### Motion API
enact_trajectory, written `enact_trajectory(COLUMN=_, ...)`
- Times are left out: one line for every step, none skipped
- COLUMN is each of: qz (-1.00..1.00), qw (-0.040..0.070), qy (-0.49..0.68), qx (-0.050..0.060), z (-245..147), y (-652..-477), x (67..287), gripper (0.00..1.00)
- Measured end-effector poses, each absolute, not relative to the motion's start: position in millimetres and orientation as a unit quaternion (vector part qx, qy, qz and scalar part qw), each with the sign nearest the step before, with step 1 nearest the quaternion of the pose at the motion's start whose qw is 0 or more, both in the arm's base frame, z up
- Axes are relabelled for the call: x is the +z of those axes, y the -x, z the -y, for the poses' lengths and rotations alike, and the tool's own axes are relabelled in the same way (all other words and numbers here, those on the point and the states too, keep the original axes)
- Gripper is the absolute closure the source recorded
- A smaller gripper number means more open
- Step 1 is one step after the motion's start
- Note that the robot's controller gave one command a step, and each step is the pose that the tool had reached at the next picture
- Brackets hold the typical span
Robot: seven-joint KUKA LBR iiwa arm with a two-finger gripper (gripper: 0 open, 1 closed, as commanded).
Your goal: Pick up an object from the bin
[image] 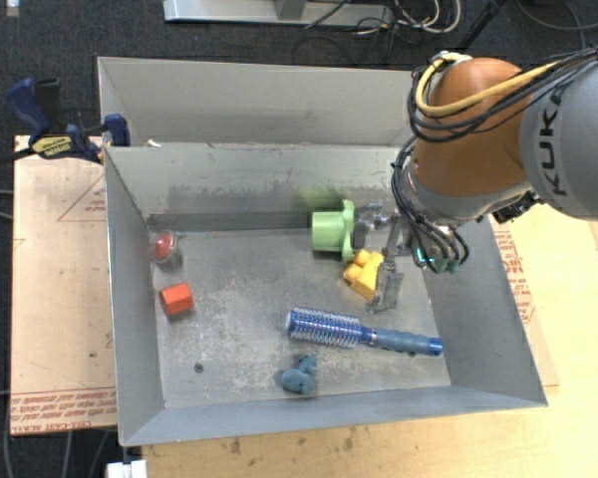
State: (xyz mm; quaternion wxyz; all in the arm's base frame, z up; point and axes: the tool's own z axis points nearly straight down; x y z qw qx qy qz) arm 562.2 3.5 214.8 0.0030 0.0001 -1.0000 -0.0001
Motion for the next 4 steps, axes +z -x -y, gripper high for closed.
enact_trajectory(qz=1.000, qw=0.003, qy=-0.018, qx=0.000, z=43, y=-535.8, x=66, gripper=0.00)
enact_trajectory(qz=1.000, qw=0.000, qy=-0.019, qx=0.000, z=42, y=-538.3, x=70, gripper=1.00)
enact_trajectory(qz=1.000, qw=-0.005, qy=-0.028, qx=0.001, z=44, y=-558.5, x=182, gripper=1.00)
enact_trajectory(qz=1.000, qw=-0.004, qy=-0.029, qx=0.000, z=43, y=-561.4, x=229, gripper=1.00)
